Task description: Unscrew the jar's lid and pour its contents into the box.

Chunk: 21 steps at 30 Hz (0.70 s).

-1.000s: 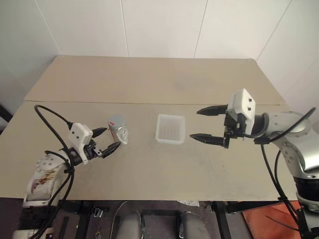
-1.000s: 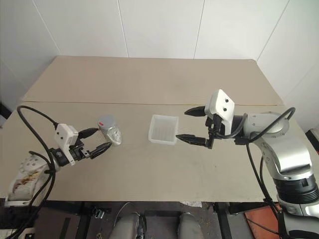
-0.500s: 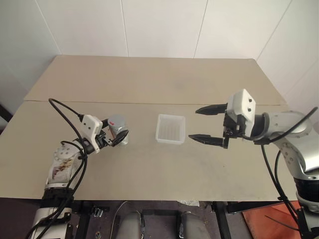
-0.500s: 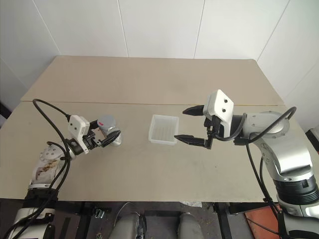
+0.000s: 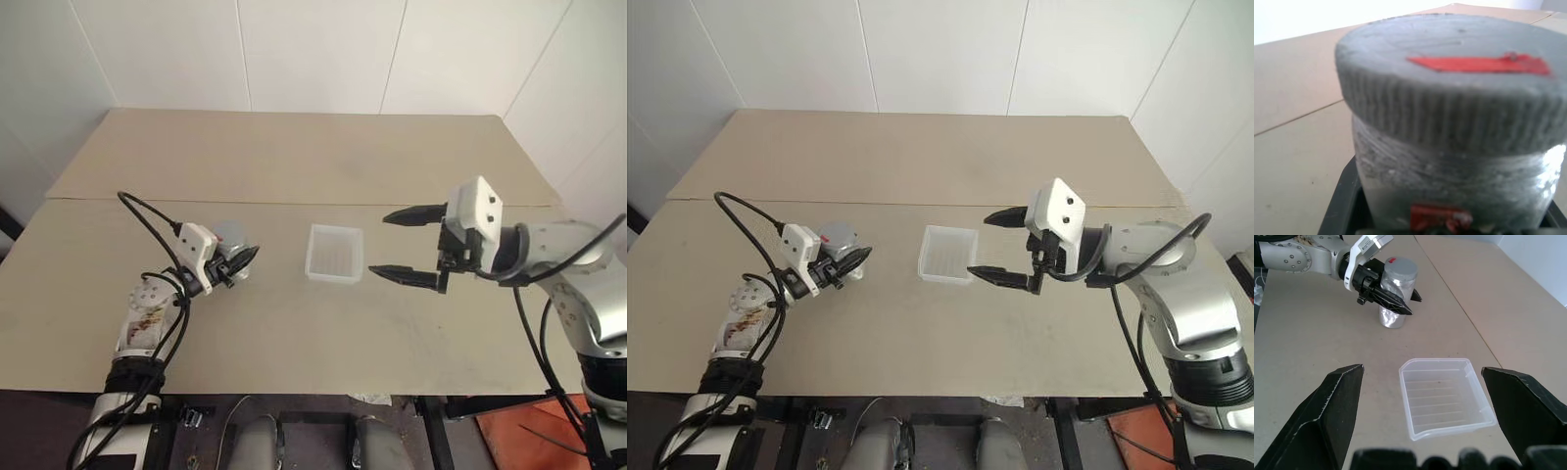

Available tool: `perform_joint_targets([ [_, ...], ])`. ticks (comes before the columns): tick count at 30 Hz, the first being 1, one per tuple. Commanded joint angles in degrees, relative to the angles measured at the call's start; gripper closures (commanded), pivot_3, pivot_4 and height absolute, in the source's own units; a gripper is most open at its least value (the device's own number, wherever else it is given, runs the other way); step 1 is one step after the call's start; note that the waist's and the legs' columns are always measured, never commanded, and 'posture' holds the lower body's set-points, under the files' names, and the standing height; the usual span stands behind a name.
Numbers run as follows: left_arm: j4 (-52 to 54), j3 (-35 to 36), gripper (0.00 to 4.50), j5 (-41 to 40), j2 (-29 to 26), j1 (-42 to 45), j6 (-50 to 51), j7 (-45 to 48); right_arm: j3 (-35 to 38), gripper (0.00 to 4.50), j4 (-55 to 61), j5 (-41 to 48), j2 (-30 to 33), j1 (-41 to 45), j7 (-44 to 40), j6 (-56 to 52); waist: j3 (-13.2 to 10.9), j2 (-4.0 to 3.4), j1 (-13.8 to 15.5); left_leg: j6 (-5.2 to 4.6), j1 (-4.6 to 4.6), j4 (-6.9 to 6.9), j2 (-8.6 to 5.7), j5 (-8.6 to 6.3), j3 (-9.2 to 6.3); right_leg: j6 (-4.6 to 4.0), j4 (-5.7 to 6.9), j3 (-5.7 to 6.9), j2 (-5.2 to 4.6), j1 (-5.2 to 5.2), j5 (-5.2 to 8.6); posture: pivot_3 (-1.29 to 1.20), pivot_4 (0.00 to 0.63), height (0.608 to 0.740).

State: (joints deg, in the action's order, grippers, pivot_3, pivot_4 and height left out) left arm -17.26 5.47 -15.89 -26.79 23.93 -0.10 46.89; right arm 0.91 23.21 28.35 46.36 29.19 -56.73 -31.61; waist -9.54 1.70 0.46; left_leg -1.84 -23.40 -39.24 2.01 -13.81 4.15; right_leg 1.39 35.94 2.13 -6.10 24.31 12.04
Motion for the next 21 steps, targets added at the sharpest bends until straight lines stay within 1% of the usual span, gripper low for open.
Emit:
perform_joint_targets([
  [1, 11.75, 0.30, 2.55, -5.72, -5.60, 1.11, 7.74, 6.67, 1.02, 0.00, 1.31, 2.81, -3.48, 4.67, 3.06, -1.18, -0.02, 0.02, -0.27, 0.00, -0.01, 0.00, 0.01, 0.00, -0.01, 0.00, 0.01, 0.00, 0.00, 0.00, 0.00, 0.00, 0.150, 0.740],
  [4, 17.26, -0.63, 2.55, -12.59, -11.48, 4.47, 16.38, 16.49, -1.71, 0.00, -1.30, 5.71, -10.02, 12.18, 4.78, -4.52, -0.04, 0.01, -0.96, 0.02, 0.02, -0.01, 0.02, 0.02, 0.00, 0.00, 0.09, -0.03, 0.01, 0.06, 0.00, 0.00, 0.150, 0.740],
  [6, 17.85, -1.33, 2.55, -15.38, -13.55, 6.86, 19.69, 21.11, -3.26, 0.00, -3.02, 6.36, -13.10, 15.86, 5.12, -6.22, -0.05, -0.02, -1.13, 0.07, 0.02, -0.01, 0.03, 0.05, -0.04, 0.00, 0.13, -0.01, 0.05, 0.06, 0.00, 0.00, 0.150, 0.740],
  [8, 16.81, -2.58, 2.55, -16.76, -14.41, 9.77, 20.80, 26.09, -4.78, 0.00, -5.39, 6.69, -16.50, 20.02, 6.24, -8.07, -0.05, -0.02, -0.99, 0.08, 0.06, -0.01, 0.02, 0.05, -0.12, 0.00, 0.10, 0.06, 0.05, -0.05, 0.02, 0.00, 0.150, 0.740],
  [11, 13.32, -4.19, 2.55, -17.21, -13.03, 14.45, 21.00, 30.16, -6.68, 0.00, -8.63, 7.47, -21.19, 25.23, 8.20, -11.63, -0.05, -0.02, -0.85, 0.06, -0.04, 0.00, -0.03, 0.04, -0.08, 0.00, 0.08, 0.05, 0.03, 0.02, 0.01, 0.00, 0.150, 0.740],
  [14, 9.84, -5.79, 2.55, -16.07, -11.14, 17.70, 20.75, 32.08, -8.63, 0.00, -10.58, 6.15, -23.94, 27.83, 10.34, -13.44, -0.05, -0.02, -0.70, 0.06, -0.18, -0.02, -0.07, 0.06, 0.05, 0.00, 0.09, 0.13, 0.04, 0.09, 0.01, 0.00, 0.150, 0.740],
  [21, 7.83, -6.64, 2.55, -15.59, -8.20, 19.58, 19.65, 34.18, -11.65, 0.00, -11.42, 3.13, -25.95, 29.03, 12.72, -14.50, -0.05, -0.02, -0.95, 0.04, -0.39, -0.03, -0.05, 0.05, 0.16, 0.01, 0.12, 0.17, 0.05, 0.23, 0.01, 0.00, 0.150, 0.740],
])
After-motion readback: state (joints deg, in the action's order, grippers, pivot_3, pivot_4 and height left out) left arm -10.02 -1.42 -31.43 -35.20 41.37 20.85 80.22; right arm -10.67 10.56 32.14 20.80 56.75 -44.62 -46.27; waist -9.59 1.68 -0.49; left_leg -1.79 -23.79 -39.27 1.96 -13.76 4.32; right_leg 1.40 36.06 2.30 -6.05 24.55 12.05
